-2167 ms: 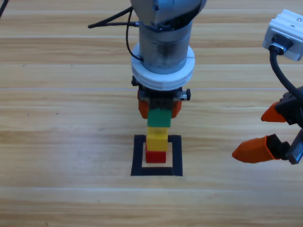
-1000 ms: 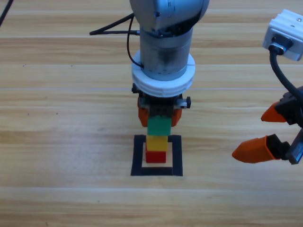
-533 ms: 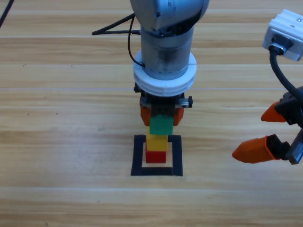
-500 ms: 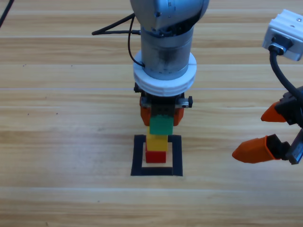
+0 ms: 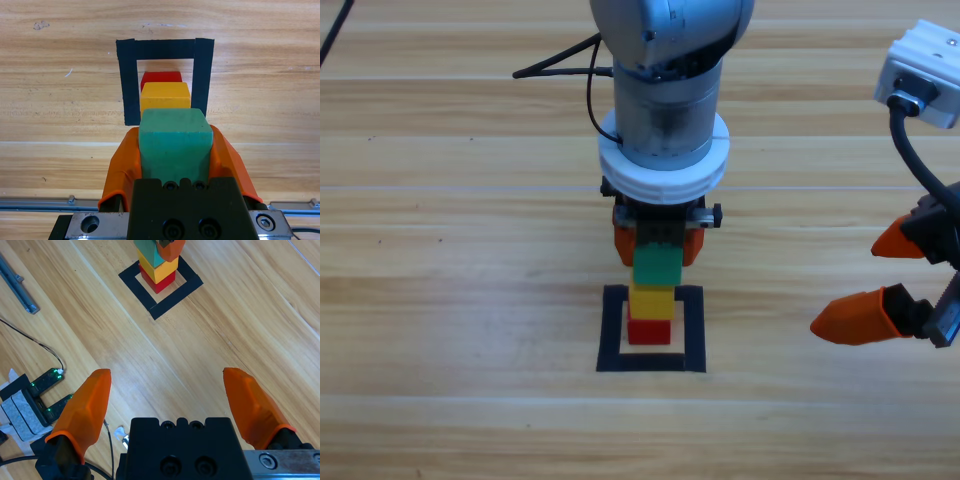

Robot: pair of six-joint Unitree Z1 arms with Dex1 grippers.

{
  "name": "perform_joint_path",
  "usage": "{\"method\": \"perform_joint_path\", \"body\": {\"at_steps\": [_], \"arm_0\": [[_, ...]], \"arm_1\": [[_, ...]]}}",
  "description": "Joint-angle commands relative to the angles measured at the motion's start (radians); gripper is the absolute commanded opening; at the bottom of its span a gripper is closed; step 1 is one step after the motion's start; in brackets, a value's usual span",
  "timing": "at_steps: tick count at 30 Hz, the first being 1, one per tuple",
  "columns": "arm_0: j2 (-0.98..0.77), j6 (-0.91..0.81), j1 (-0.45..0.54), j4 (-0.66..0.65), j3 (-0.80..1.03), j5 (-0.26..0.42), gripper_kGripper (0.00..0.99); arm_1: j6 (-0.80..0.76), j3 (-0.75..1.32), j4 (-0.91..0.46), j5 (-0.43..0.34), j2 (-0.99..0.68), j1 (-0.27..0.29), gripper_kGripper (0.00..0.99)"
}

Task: Stack the blocks in the rectangular block: red at the bottom, yellow in the middle, green on top

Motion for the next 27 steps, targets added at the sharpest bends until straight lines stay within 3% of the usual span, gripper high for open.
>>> {"method": "perform_joint_path", "body": {"at_steps": [1, 27], "arm_0": [[0.043, 0.013, 0.023, -0.016, 0.027, -0.009, 0.0], [0.033, 0.013, 0.036, -0.039, 0.057, -0.012, 0.0]], "arm_1": [[-0.004, 0.027, -0.008, -0.004, -0.002, -0.023, 0.99], [-0.005, 0.029, -0.009, -0.004, 0.0, -0.023, 0.99]]}}
